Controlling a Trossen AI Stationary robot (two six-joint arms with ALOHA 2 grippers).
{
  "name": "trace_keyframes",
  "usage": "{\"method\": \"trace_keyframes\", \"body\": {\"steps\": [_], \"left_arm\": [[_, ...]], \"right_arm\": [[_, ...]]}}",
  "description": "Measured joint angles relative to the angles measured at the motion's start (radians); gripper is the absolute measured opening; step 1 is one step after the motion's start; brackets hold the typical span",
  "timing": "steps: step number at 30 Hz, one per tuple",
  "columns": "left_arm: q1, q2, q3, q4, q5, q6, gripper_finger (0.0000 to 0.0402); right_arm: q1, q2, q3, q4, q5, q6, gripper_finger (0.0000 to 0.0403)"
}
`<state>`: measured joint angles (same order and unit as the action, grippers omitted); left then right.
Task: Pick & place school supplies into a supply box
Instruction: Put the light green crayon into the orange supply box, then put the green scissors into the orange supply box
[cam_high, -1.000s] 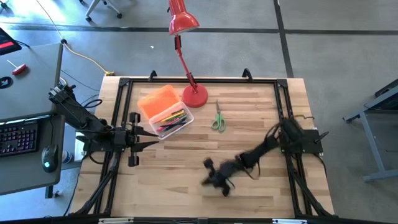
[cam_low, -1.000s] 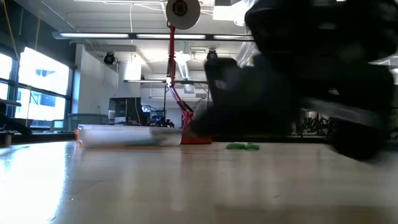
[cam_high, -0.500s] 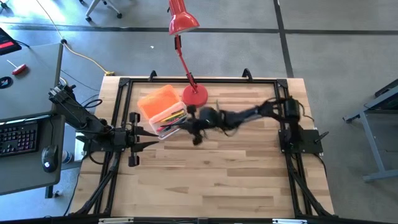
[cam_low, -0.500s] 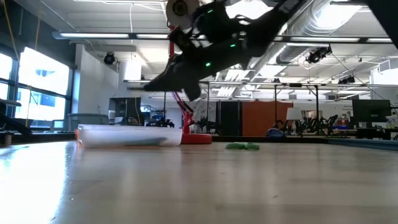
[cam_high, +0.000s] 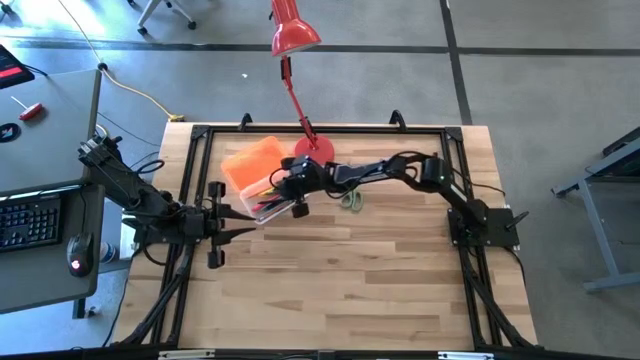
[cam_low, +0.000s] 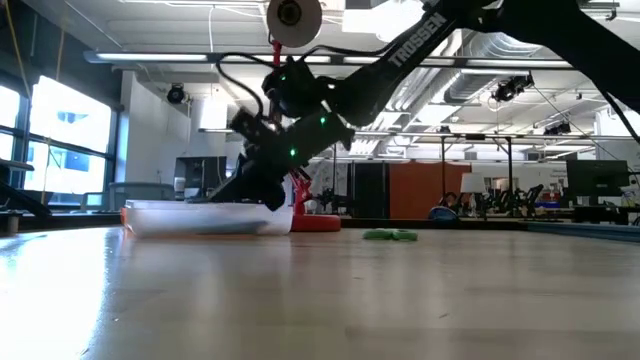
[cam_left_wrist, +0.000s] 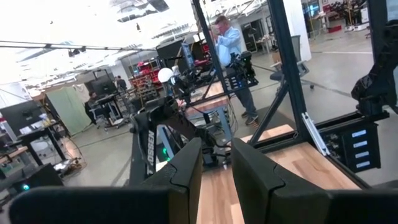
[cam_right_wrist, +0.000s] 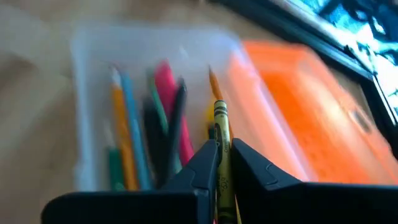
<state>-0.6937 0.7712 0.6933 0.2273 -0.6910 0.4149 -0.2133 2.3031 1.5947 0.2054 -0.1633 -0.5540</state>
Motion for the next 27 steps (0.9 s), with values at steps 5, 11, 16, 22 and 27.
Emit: {"method": "trace_keyframes", "body": {"steps": [5, 11, 16, 22, 27], "left_arm": [[0.000, 0.000, 0.000, 0.001, -0.007, 0.002, 0.0117], [0.000, 0.000, 0.000, 0.000, -0.010, 0.003, 0.0117], [0.000, 0.000, 0.000, -0.009, -0.010, 0.003, 0.0117], [0.000, 0.000, 0.000, -0.021, -0.010, 0.003, 0.0117], [0.000, 0.000, 0.000, -0.021, -0.010, 0.003, 0.0117]], "right_arm": [[0.001, 0.007, 0.009, 0.018, 0.103, -0.005, 0.0041], [0.010, -0.004, 0.008, 0.064, 0.108, 0.000, 0.0066], [0.049, -0.071, 0.008, -0.044, 0.301, 0.121, 0.0073], [0.125, -0.237, 0.008, -0.592, 0.557, 0.263, 0.0073], [0.172, -0.390, 0.008, -1.055, 0.582, 0.546, 0.0073]]}}
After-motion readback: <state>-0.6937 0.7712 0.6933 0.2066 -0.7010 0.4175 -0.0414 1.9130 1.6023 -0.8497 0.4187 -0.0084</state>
